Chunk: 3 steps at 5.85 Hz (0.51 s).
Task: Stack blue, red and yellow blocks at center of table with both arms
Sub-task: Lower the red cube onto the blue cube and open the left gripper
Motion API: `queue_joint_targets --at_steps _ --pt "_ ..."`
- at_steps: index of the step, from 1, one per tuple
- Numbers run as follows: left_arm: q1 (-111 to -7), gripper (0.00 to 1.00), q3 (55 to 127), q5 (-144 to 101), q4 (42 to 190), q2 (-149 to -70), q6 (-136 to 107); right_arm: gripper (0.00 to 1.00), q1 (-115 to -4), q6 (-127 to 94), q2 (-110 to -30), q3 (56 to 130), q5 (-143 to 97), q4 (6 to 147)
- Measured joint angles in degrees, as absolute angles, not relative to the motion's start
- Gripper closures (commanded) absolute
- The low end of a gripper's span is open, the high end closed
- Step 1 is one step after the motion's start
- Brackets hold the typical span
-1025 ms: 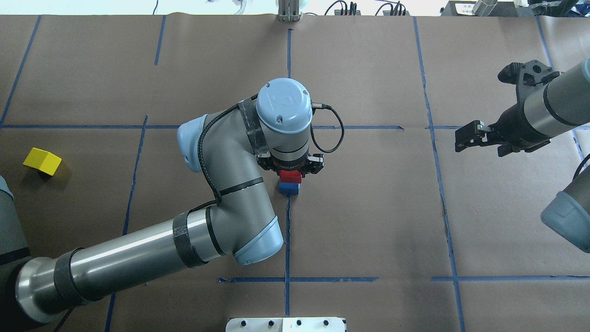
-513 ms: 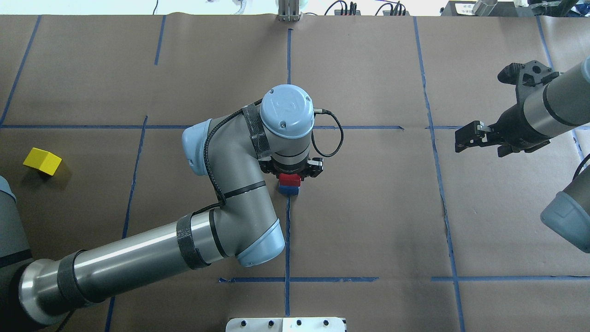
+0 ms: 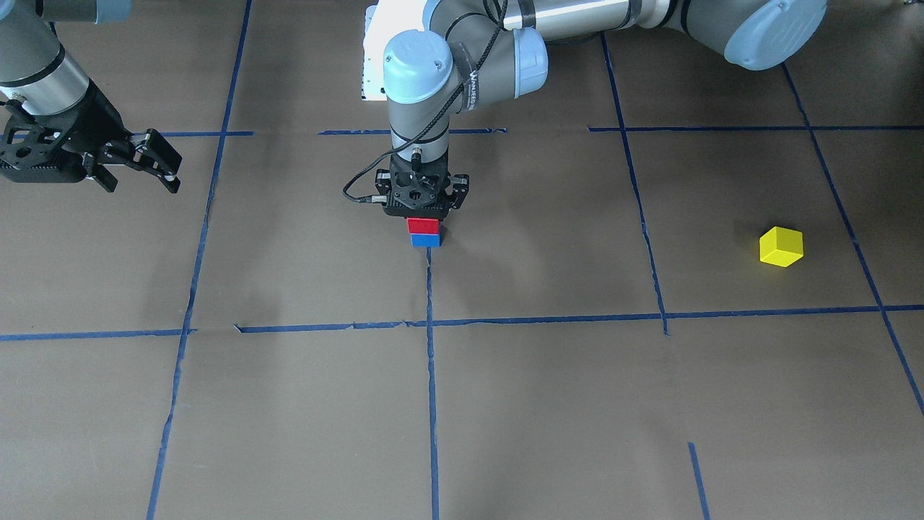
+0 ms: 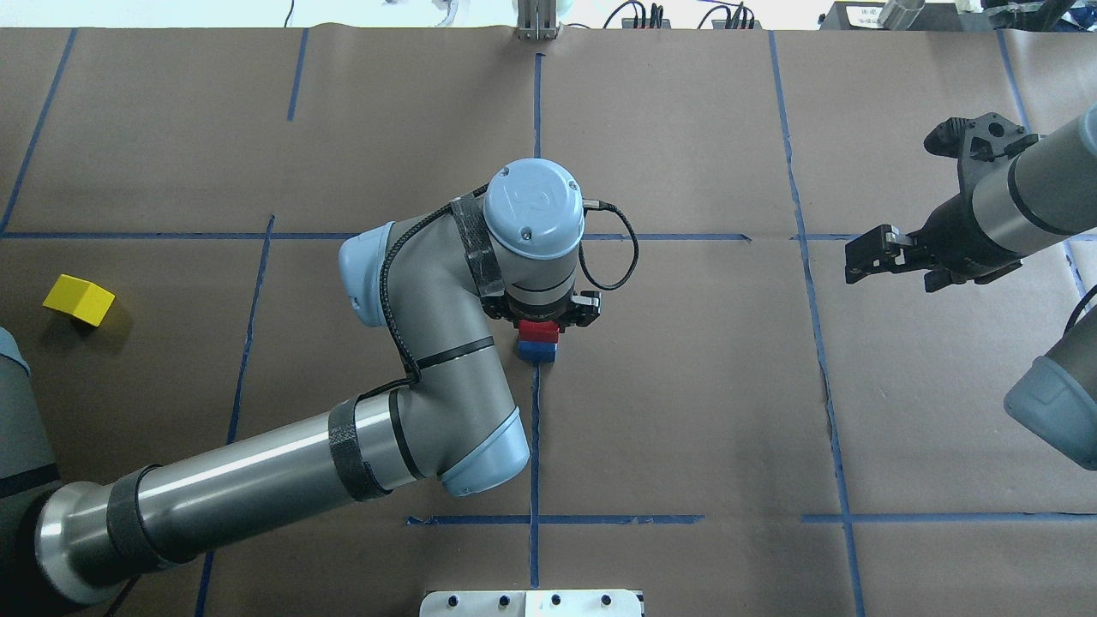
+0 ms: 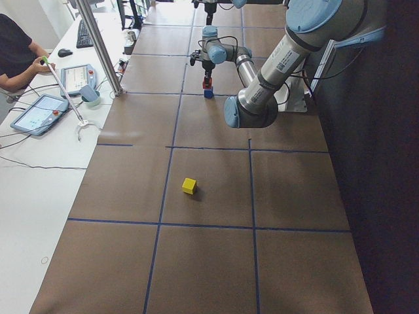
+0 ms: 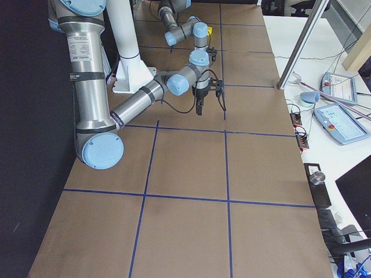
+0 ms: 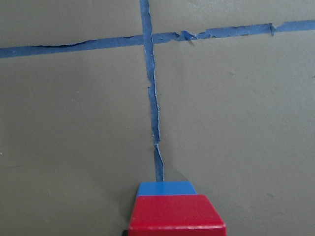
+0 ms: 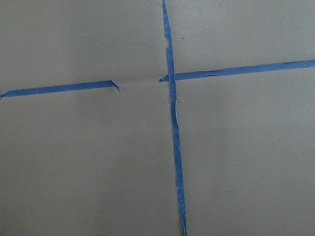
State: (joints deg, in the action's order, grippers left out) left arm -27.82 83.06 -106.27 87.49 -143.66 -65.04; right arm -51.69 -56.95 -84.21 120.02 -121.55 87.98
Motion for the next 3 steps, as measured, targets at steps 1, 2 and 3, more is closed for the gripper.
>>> queue_joint_targets --at_steps 1,2,3 --pt "-27.7 0.54 83.1 -106.1 87.5 -143.5 -65.0 0.0 -51.7 -57.0 -84.2 120.0 -121.6 88.0" --pt "-27.5 0.29 83.1 -106.0 87.6 -143.4 -65.1 0.0 -51.7 -57.0 -84.2 119.9 -121.6 88.0" --pt "-27.3 0.0 83.1 -105.9 87.9 -143.2 -65.1 0.0 -51.6 -57.0 -84.2 119.9 -121.6 88.0"
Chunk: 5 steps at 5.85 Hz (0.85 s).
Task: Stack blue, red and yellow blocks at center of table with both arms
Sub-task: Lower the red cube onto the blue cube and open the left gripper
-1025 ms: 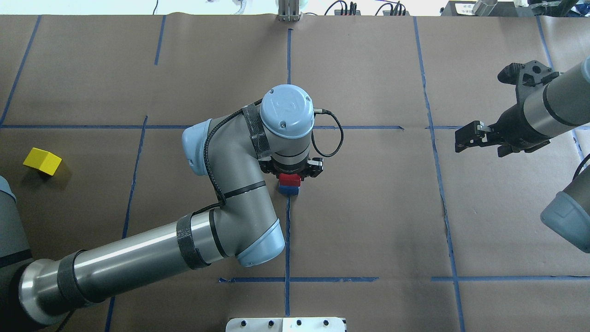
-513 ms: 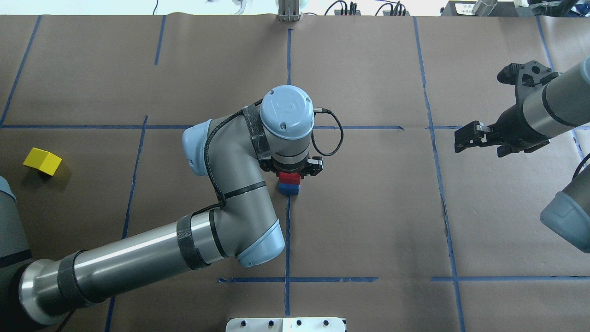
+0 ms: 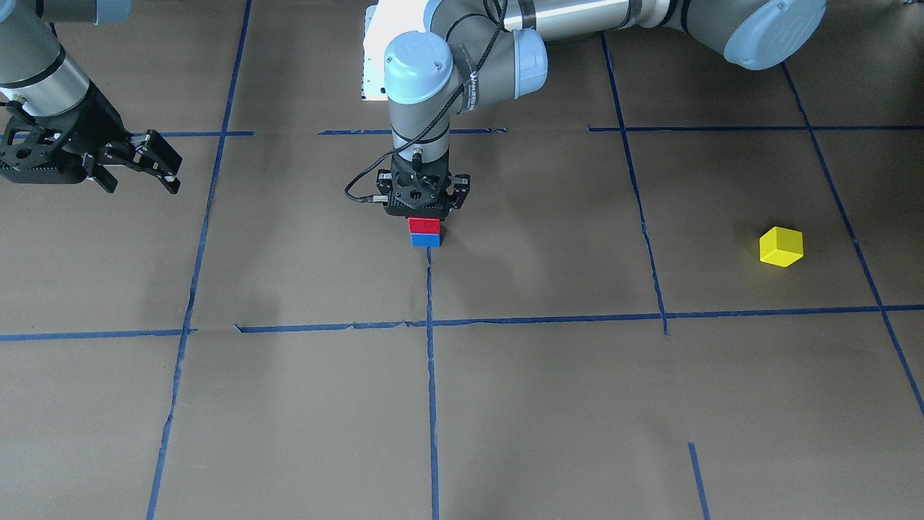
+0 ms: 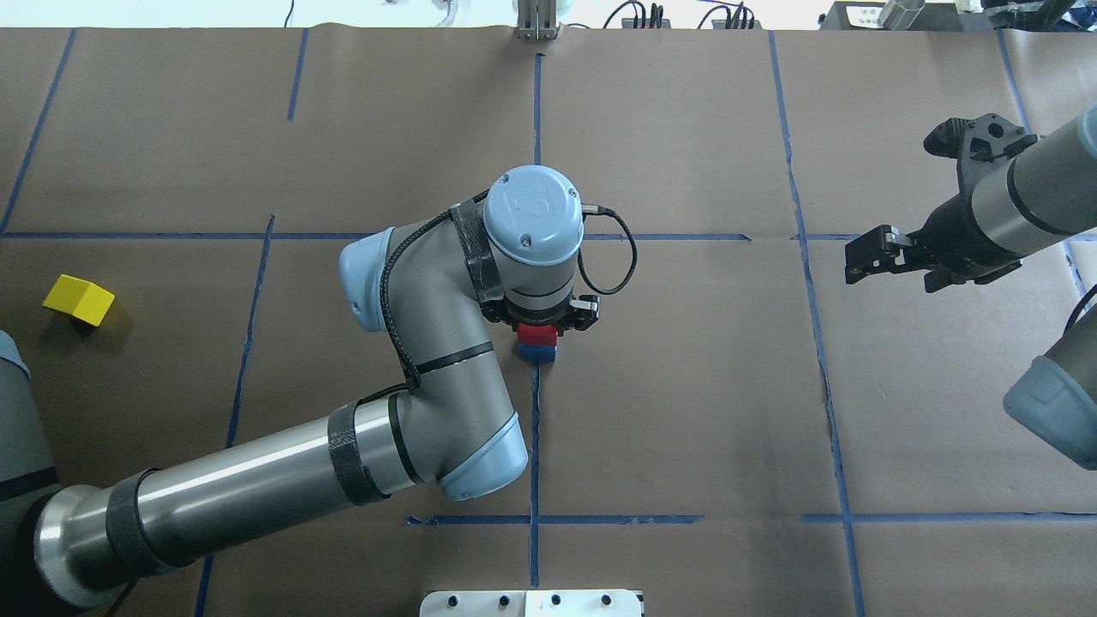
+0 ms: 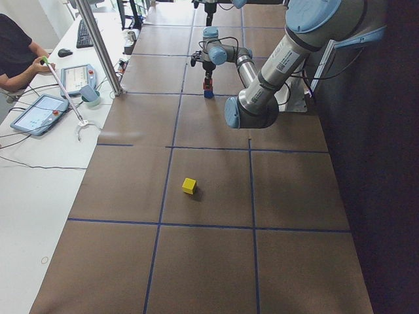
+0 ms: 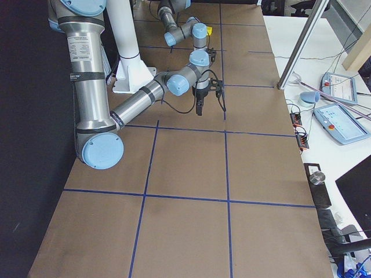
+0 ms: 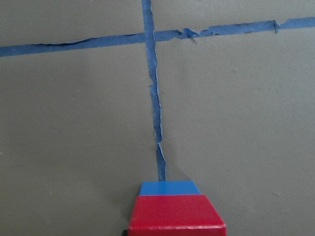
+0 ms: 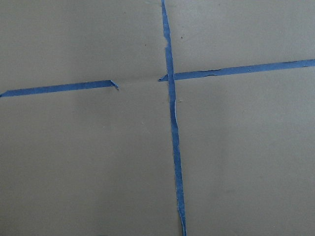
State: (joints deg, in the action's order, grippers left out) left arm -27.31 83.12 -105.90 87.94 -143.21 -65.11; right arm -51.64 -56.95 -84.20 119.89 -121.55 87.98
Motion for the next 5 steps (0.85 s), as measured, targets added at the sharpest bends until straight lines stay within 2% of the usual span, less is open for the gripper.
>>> queue_joint_targets --at_steps 3,5 --pt "-26.7 0.0 84.0 -103.7 89.6 -142.8 -65.3 0.0 -51.6 -57.1 -84.0 119.9 -121.5 88.0" --pt "-28.8 0.0 90.6 -103.6 89.0 -141.5 -65.1 0.0 -51.6 -57.0 -83.9 119.9 -121.5 88.0"
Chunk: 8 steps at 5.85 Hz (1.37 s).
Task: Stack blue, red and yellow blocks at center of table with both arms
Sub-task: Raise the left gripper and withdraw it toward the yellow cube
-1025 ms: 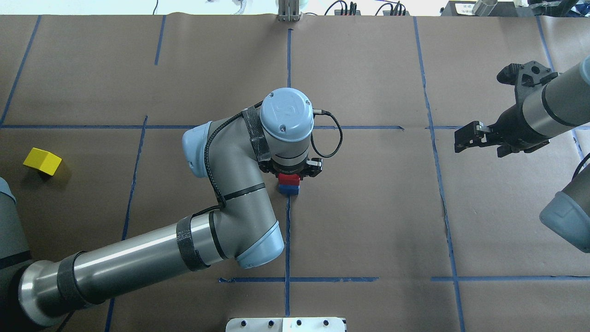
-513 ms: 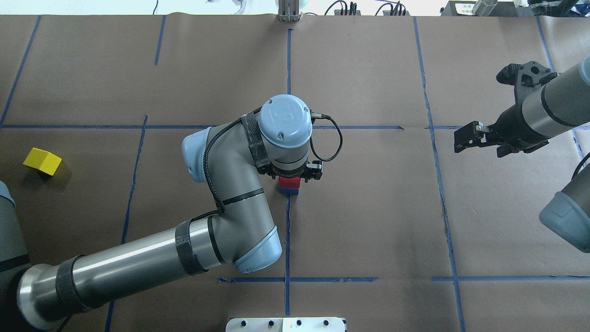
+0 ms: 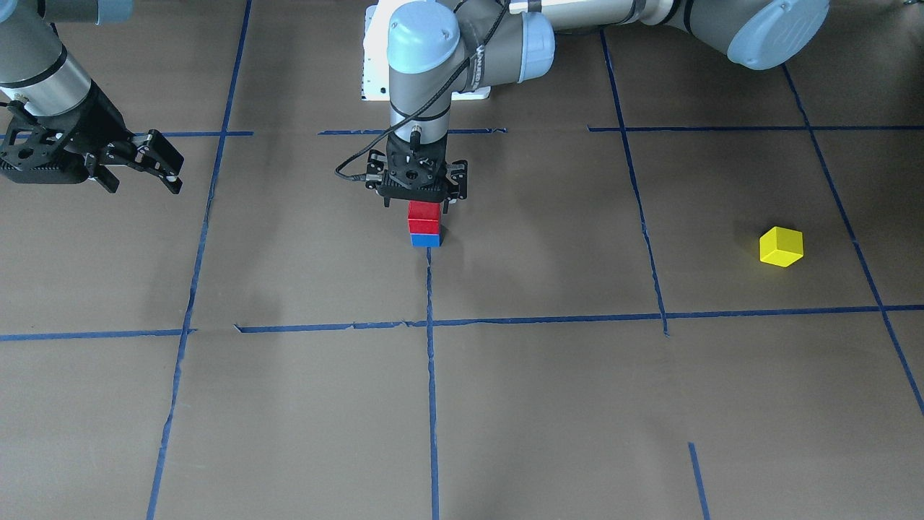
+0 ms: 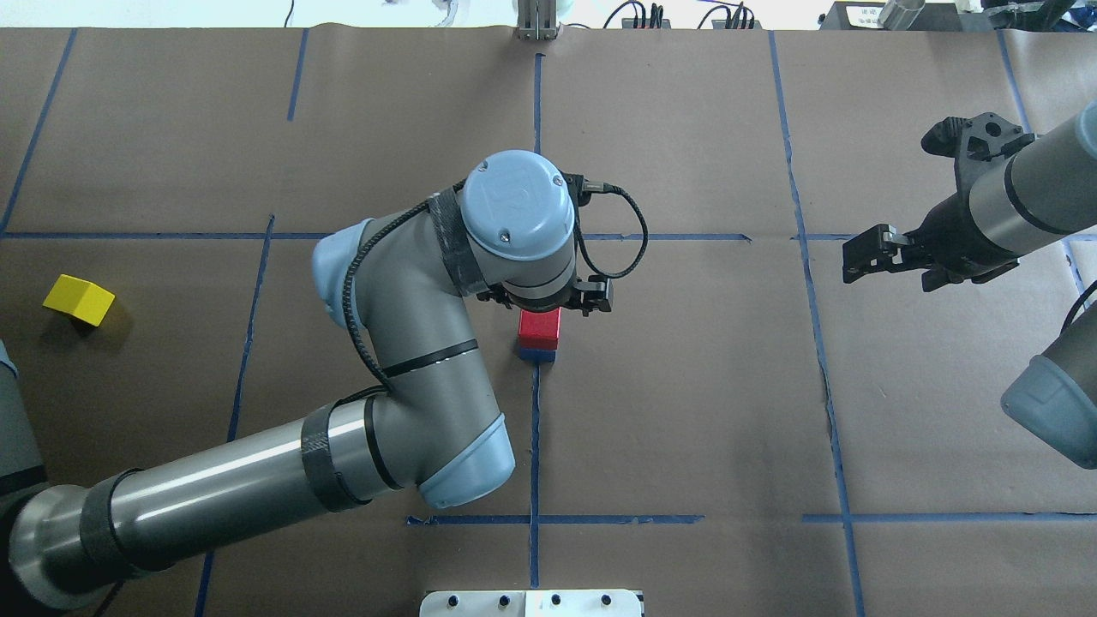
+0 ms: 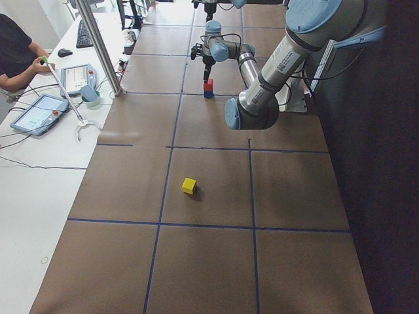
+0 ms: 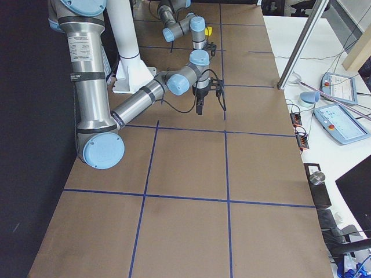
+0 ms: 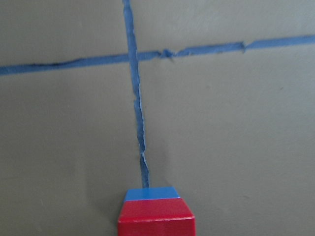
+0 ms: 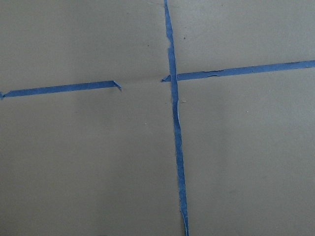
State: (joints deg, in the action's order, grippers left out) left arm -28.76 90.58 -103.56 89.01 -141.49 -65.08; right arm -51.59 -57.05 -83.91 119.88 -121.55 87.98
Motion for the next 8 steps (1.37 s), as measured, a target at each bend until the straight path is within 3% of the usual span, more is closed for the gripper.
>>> queue_joint_targets --at_steps 2,4,6,8 --pt "-33.6 0.0 102.1 -106.3 89.2 -131.8 -60.1 0.0 -51.9 -56.9 -84.2 119.9 -121.6 88.0" --pt "-44.7 0.0 107.9 -116.2 89.6 -118.5 -39.3 0.0 -52.9 -55.9 -84.9 119.9 -122.1 88.1" --pt "-58.9 0.0 106.7 -124.6 89.8 -106.2 -15.0 0.0 -59.3 -48.7 -86.0 117.1 -125.7 88.1" --pt "-67.8 0.0 99.2 -128.9 89.9 -100.5 1.5 0.0 -67.1 -38.2 -88.9 114.4 -131.6 88.2"
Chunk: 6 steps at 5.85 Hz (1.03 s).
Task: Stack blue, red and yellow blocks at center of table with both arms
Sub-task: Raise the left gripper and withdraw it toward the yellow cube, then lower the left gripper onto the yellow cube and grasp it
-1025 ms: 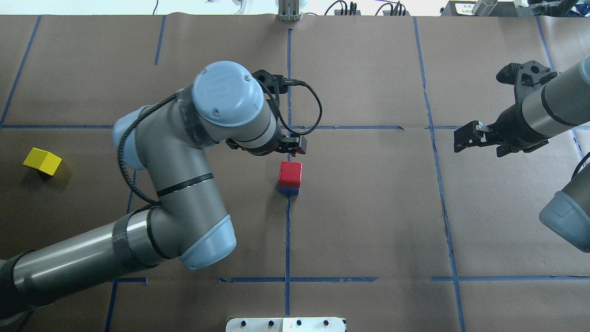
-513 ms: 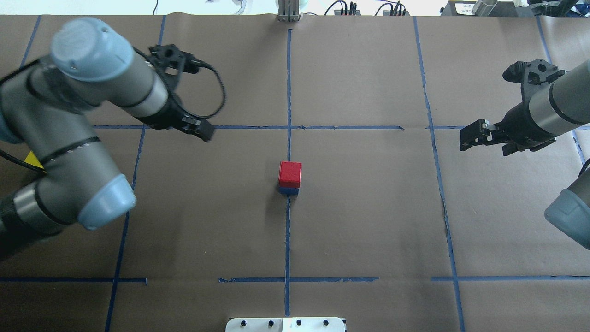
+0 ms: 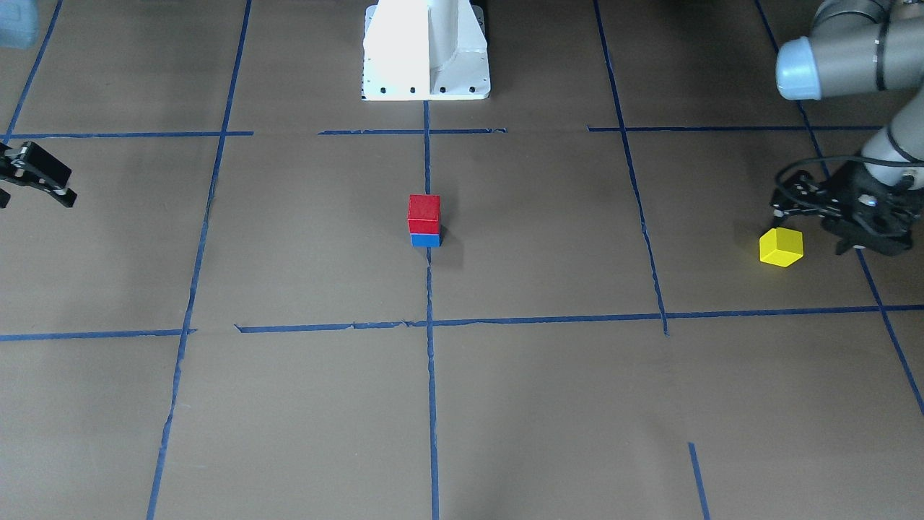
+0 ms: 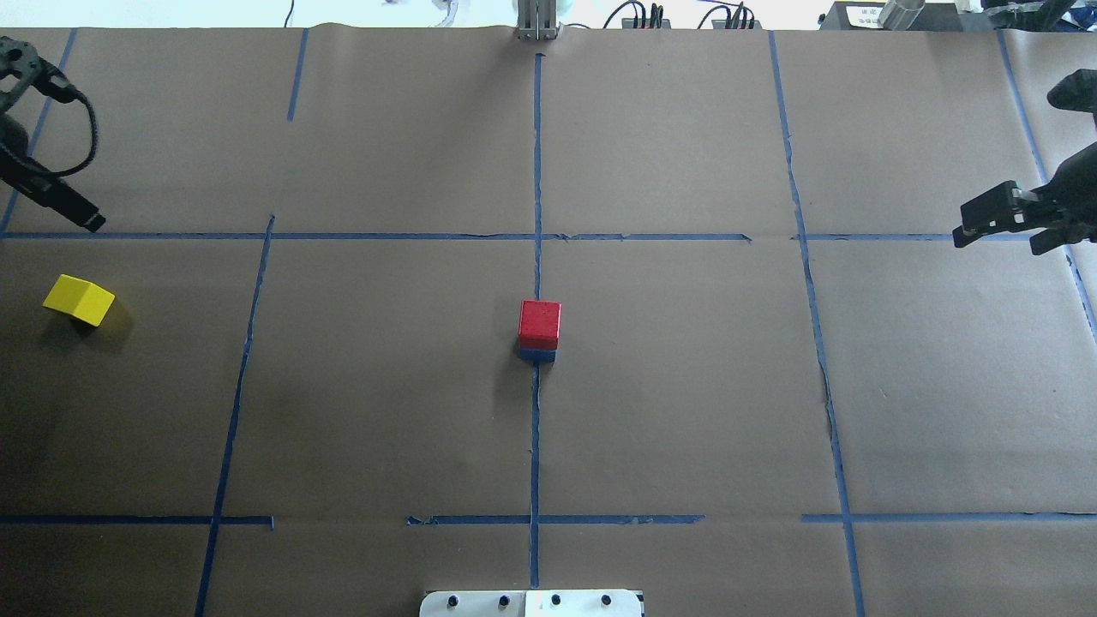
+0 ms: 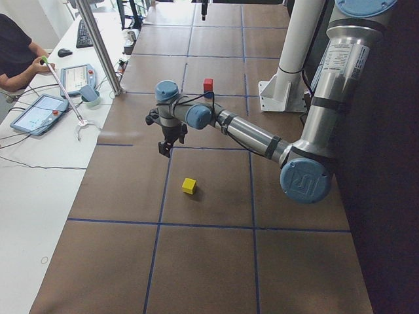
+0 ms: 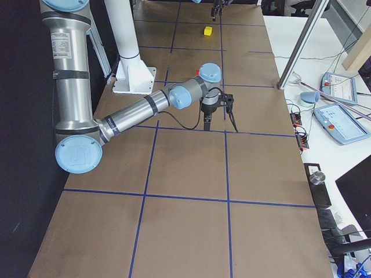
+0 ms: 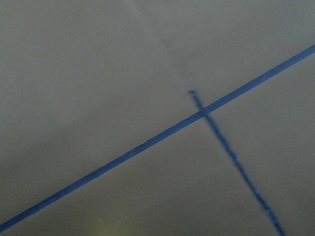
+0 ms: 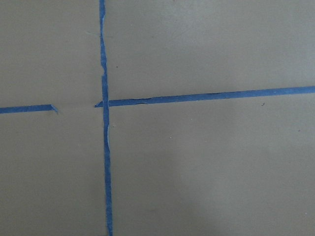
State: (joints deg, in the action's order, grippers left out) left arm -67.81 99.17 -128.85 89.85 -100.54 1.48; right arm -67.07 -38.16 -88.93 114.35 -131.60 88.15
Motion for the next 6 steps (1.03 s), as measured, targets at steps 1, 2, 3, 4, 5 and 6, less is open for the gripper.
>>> queue_joint_targets --at_steps 1,2,3,4,5,6 --pt "-68.8 0.0 95.5 -131.7 89.8 -99.4 2.1 0.0 -68.0 -36.7 -89.3 113.6 -132.2 88.1" --pt "-68.9 0.0 92.6 -134.6 89.8 -98.8 -0.1 0.0 -68.2 -36.2 -89.2 113.1 -132.5 88.1" --pt "-67.9 0.0 90.7 -136.2 90.2 -98.6 -2.3 0.0 -67.9 -36.1 -89.1 112.4 -132.7 88.1" --pt "-65.8 0.0 88.6 -136.6 91.7 -98.7 -3.8 0.0 -67.2 -36.1 -88.4 111.2 -133.0 87.7" --pt "-63.2 0.0 85.9 -136.6 95.2 -99.1 -6.0 0.0 -66.5 -36.2 -87.4 109.9 -133.4 86.9" --pt "-61.2 0.0 84.3 -135.2 99.3 -98.9 -8.7 0.0 -66.3 -36.2 -87.1 109.3 -133.8 86.6"
